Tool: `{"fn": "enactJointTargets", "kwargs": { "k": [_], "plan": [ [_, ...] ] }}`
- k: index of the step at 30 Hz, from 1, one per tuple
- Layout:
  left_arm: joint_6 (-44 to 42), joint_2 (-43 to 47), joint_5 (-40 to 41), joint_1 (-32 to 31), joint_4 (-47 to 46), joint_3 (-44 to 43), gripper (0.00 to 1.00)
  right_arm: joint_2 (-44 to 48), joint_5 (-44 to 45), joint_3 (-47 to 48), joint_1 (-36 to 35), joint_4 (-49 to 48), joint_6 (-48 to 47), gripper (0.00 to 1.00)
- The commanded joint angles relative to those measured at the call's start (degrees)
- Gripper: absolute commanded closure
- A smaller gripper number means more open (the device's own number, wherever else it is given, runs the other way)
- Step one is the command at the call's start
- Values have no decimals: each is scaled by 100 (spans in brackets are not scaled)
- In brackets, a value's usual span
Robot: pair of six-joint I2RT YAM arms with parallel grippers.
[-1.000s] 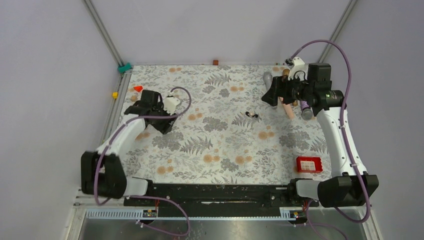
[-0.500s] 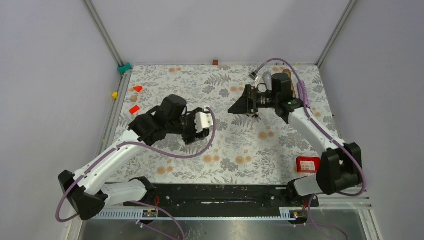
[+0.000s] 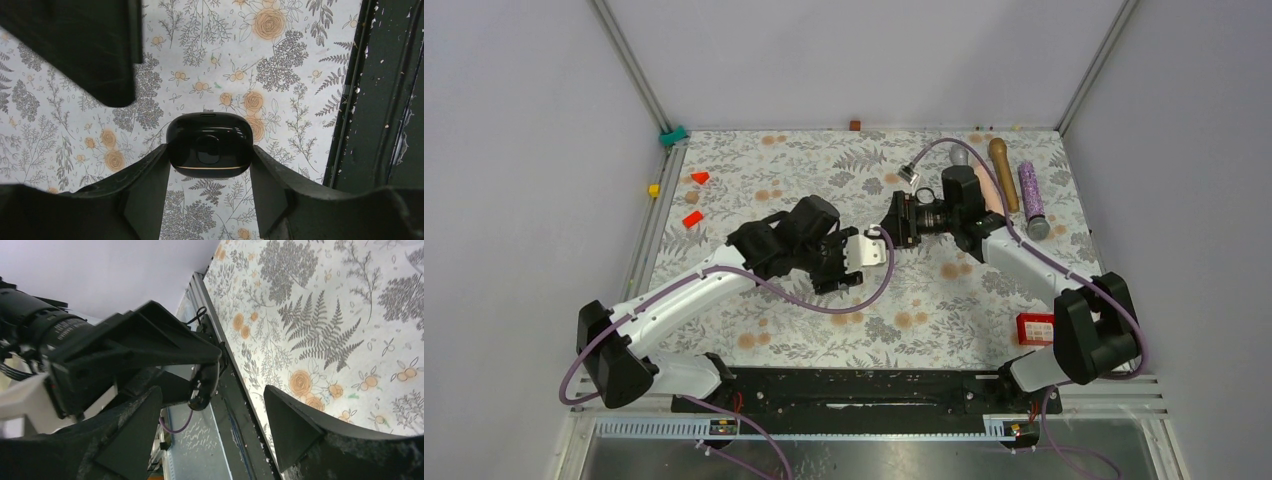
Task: Insert the wireless bluetooth earbuds into the charging case
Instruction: Pick up the charging case at the center of the board.
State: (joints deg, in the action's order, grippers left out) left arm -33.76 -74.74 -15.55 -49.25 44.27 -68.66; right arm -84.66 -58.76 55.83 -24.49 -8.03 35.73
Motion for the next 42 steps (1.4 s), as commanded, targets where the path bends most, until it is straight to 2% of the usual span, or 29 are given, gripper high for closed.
{"fn": "enactJointTargets", "kwargs": {
  "k": [1, 14, 22, 26, 29, 36, 38, 42],
  "plan": [
    [113, 134, 95, -29, -107, -401, 65, 243, 308, -305, -135, -248, -129, 17],
    [131, 58, 63, -26, -116, -381, 65, -58, 145, -204, -692, -288, -111, 22],
    [136, 48, -24, -60, -111, -341, 64, -257, 6, 12, -828, -255, -79, 34],
    [48, 35, 49, -169, -109, -248, 64, -371, -200, 57, -827, -558, 237, 41],
    [-75, 61, 176, -300, -101, -149, 64, -496, -413, 119, -829, -728, 482, 41],
    [-291, 161, 473, -506, -111, 106, 65, -680, -732, 300, -827, -380, 388, 43],
    [-296, 160, 510, -519, -117, 116, 65, -666, -738, 354, -836, -67, 139, 45],
    [-287, 156, 583, -530, -139, 93, 65, -642, -717, 393, -853, 266, -160, 57]
  ]
}}
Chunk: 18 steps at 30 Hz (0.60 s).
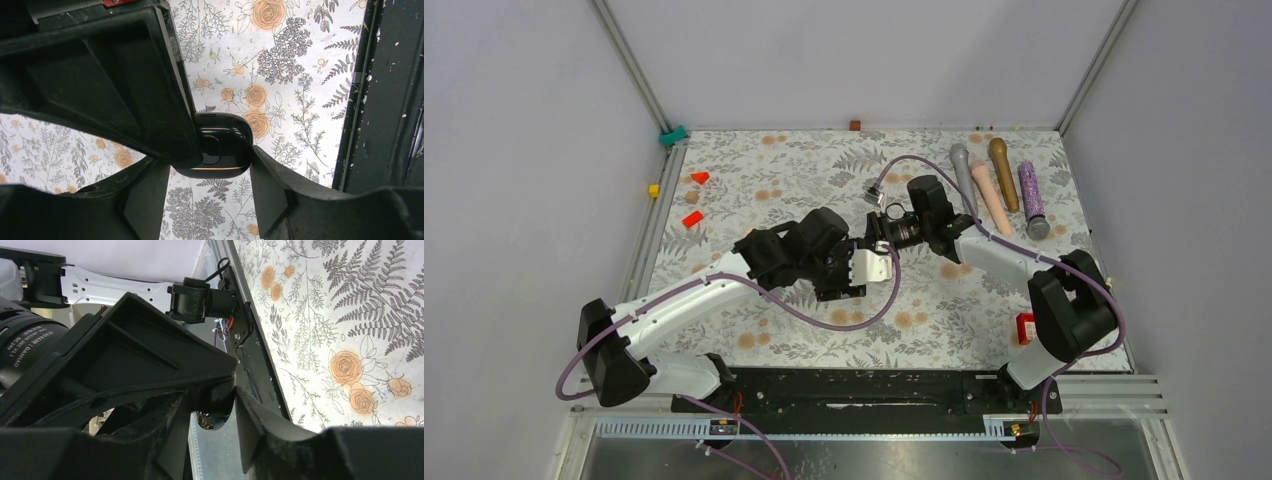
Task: Insert the wireless bluetooth earbuds into the charging case
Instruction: Pick up the charging case at the center of the board.
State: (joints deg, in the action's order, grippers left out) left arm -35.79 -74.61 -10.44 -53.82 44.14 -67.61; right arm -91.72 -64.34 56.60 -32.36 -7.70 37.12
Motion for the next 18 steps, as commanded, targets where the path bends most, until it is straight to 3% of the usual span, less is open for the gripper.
{"fn": "enactJointTargets", "kwargs": {
  "k": [1, 7, 9, 12, 14, 15, 18],
  "plan": [
    [-82, 145, 96, -70, -140, -11, 65, 68, -172, 323, -74, 268, -333, 60],
    [-59, 191, 120, -75, -155, -4, 64, 83, -191, 404, -120, 476, -523, 74],
    [-10, 232, 177, -68, -201, 23, 51, 98, -242, 425, -117, 487, -550, 80],
    [59, 356, 190, -24, -308, 74, 40, 172, -327, 503, -123, 571, -652, 82],
    [138, 454, 98, 134, -343, 65, 11, 285, -338, 567, -113, 712, -802, 82],
    [178, 550, 18, 233, -352, 46, 3, 347, -323, 604, -104, 896, -904, 82],
    [318, 848, -407, 650, -354, 15, 1, 519, -248, 739, -15, 1236, -1147, 82]
  ]
}}
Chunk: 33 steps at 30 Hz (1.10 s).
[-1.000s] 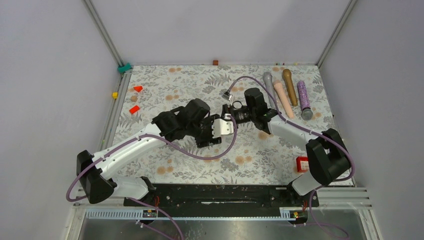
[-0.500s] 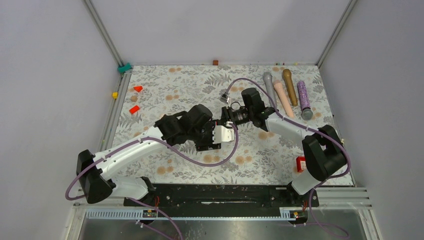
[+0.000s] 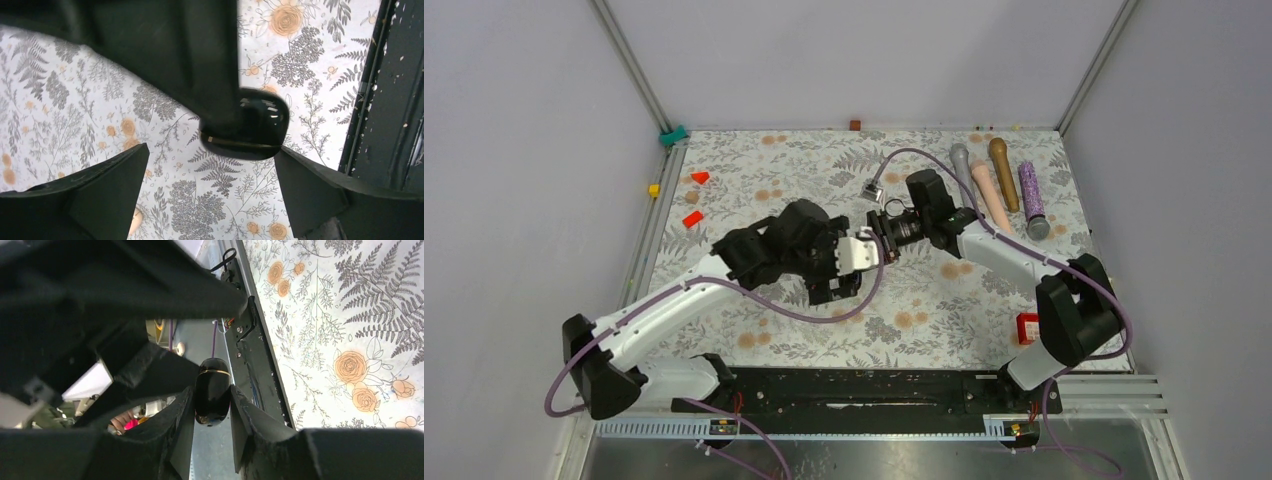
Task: Insert the wireless bluetooth earbuds into the charging case
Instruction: Pick up the charging case at the center of the board.
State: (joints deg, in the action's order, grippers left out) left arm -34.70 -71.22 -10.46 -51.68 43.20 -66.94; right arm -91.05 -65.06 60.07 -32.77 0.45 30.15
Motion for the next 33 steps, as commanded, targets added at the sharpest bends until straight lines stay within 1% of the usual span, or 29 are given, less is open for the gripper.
{"fn": "enactJointTargets", "kwargs": {
  "k": [1, 5, 8, 10, 12, 14, 18, 19, 21, 23, 24, 27, 29, 31, 33],
  "plan": [
    [252, 651, -631, 596, -260, -52, 1, 519, -148, 446, 83, 537, -527, 83],
    [438, 1214, -1390, 1229, -289, -22, 1, 907, 45, 692, 465, 819, -761, 84],
    [741, 1413, -1689, 1496, -485, -70, 1, 1249, 289, 939, 752, 1043, -1017, 84],
    [1028, 1323, -1783, 1573, -586, -261, 2, 1493, 531, 1162, 867, 1327, -1339, 84],
    [1314, 1068, -1976, 1598, -640, -584, 1, 1784, 826, 1287, 926, 1398, -1546, 84],
    [1723, 769, -2198, 1620, -798, -895, 1, 2095, 1231, 1324, 937, 1326, -1709, 84],
    [2837, 226, -3100, 1725, -1384, -1304, 1, 2741, 2004, 1177, 933, 770, -1696, 82],
    [3227, 104, -3422, 1794, -1623, -1335, 1, 2927, 2193, 1076, 939, 561, -1678, 81],
    [4092, -99, -4135, 1980, -2411, -1257, 2, 3218, 2520, 926, 943, 380, -1623, 80],
    [4919, -179, -4613, 2075, -3278, -997, 1, 3333, 2658, 855, 979, 308, -1450, 80],
    [5220, -185, -4760, 2077, -3651, -839, 1, 3387, 2692, 756, 1006, 126, -1267, 80],
    [6056, -174, -5044, 2082, -4866, -198, 1, 3508, 2603, 296, 1064, -730, -555, 80],
    [6652, -161, -5203, 2078, -5660, 168, 3, 3511, 2530, 83, 1109, -1102, -240, 81],
    [7037, -133, -5205, 2082, -6098, 386, 6, 3470, 2517, 23, 1123, -1153, -136, 81],
    [7149, -109, -5219, 2082, -6250, 479, 10, 3426, 2437, -138, 1124, -1445, 94, 81]
  ]
}}
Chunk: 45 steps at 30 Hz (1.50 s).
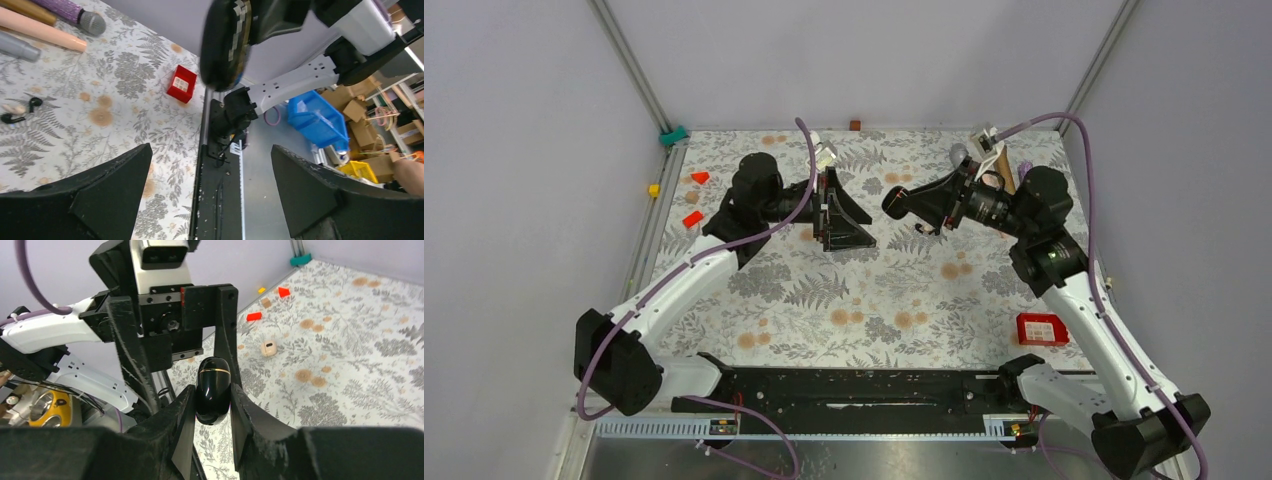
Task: Insert the wireless bluetooth earbuds into the charging case
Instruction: Pick up the charging case at the center of the board.
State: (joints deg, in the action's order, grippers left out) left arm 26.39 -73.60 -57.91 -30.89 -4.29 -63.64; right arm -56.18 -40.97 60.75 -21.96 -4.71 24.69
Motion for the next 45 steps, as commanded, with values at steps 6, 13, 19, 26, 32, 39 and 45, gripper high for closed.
{"fn": "enactJointTargets", "kwargs": {
  "k": [6, 13, 19, 26, 32, 39, 45],
  "plan": [
    [1546, 20, -539, -16, -2063, 247, 20, -258, -122, -720, 43, -2171, 1598, 81],
    [1336, -126, -439, -94, -1774, 200, 25, -362, -127, -1022, 40, -2839, 2087, 81],
    [957, -205, -308, -171, -1301, 85, 26, -388, -202, -1101, 42, -3152, 2324, 81],
    [991, -255, -352, -186, -1285, -27, 31, -466, -203, -1245, 18, -3209, 2273, 81],
    [991, -251, -350, -181, -1285, -33, 33, -562, -235, -1292, -142, -3211, 2195, 81],
    [959, -273, -326, -180, -1246, -62, 35, -561, -297, -1294, -259, -3206, 2201, 81],
    [954, -272, -350, -178, -1208, -125, 45, -583, -281, -1335, -300, -3112, 2063, 81]
  ]
}}
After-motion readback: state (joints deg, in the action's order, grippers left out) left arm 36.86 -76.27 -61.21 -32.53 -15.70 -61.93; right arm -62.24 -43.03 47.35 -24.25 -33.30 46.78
